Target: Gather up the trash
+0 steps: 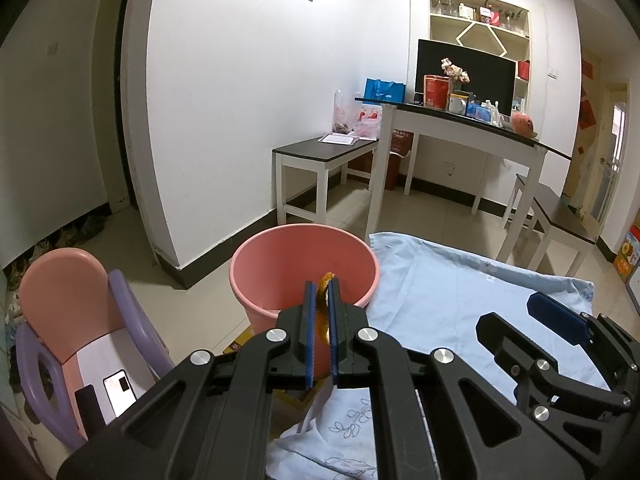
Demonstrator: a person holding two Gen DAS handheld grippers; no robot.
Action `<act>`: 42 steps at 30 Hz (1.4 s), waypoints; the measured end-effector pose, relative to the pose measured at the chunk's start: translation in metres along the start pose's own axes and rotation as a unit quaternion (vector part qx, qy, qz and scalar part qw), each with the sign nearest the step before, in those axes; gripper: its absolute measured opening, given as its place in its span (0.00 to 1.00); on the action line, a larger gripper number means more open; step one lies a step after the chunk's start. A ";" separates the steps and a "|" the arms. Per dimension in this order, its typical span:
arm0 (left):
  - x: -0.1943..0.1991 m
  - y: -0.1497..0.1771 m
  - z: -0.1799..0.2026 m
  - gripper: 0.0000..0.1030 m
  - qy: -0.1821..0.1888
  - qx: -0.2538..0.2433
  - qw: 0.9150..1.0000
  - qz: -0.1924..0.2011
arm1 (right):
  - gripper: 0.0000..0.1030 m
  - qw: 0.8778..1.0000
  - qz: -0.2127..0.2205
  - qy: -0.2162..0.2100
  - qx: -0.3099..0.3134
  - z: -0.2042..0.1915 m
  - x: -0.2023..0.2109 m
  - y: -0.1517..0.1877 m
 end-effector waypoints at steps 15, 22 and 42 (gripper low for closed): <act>0.002 0.000 0.001 0.05 0.000 -0.002 1.000 0.000 | 0.58 1.000 0.000 0.000 -0.002 0.000 0.001 0.001; 0.002 -0.001 0.002 0.05 -0.001 -0.003 1.000 -0.001 | 0.58 1.000 0.000 0.000 -0.003 -0.001 0.001 0.002; 0.003 -0.001 0.003 0.05 -0.001 -0.004 1.000 -0.001 | 0.58 1.000 0.001 0.000 -0.003 0.000 0.002 0.002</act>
Point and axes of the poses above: each gripper's, at about its wrist camera, not at the fingertips, and x roughly against the way its jaws point, z to its right, y to its underside, the point moved 1 cm from there along -x, roughly the way its jaws point, and after that the axes turned 7 degrees about z, right-handed, at the moved point
